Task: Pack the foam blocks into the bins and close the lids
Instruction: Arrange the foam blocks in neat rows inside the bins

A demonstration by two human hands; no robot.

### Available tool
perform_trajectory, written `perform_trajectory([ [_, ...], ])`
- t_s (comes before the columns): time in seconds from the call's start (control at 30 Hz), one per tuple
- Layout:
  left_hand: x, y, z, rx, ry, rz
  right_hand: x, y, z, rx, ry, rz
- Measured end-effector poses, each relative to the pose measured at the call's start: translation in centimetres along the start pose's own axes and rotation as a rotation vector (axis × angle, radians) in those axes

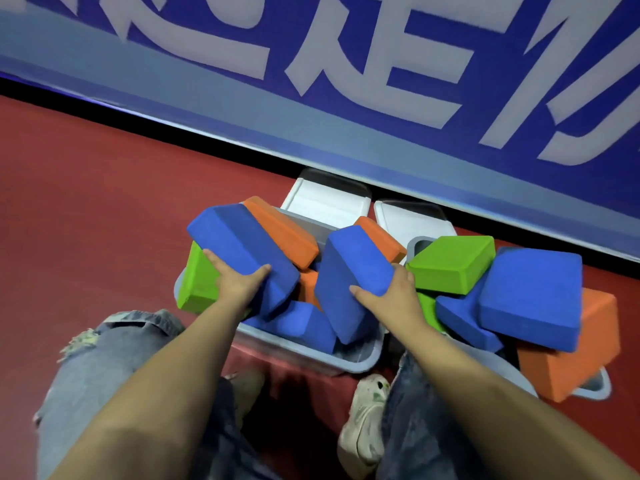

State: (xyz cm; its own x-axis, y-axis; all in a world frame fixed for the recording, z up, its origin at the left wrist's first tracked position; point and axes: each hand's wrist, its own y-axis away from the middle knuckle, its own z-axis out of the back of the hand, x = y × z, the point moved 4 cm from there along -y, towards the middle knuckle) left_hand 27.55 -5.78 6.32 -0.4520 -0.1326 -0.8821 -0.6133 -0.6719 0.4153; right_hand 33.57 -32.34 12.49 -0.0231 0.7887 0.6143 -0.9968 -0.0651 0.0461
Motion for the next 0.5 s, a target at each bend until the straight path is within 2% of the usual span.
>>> perform_trajectory([
  [0.2,-2.6,-2.2,0.6,0.009,-0.185,-0.121,-1.2,-1.7,-3.7,0.107,0.082,0.034],
  [0.27,-3.4,-3.2,1.0,0.075,-0.221,-0.022,-1.5,-2.6,-4.2,0.084,0.125,0.016],
  [0.4,-2.8,-3.1,-0.2,0.281,-0.401,0.174,-0.2,-5.1,-2.9,-0.089,0.299,0.057],
  [0.47,-2.7,-2.5,-1.1,0.311,-0.401,0.185,1.4,-5.3,-2.6,-0.095,0.212,0.195],
  [0.5,-2.7,-2.5,-1.5,0.299,-0.361,0.183,2.5,-4.9,-2.8,-0.03,0.096,0.275],
])
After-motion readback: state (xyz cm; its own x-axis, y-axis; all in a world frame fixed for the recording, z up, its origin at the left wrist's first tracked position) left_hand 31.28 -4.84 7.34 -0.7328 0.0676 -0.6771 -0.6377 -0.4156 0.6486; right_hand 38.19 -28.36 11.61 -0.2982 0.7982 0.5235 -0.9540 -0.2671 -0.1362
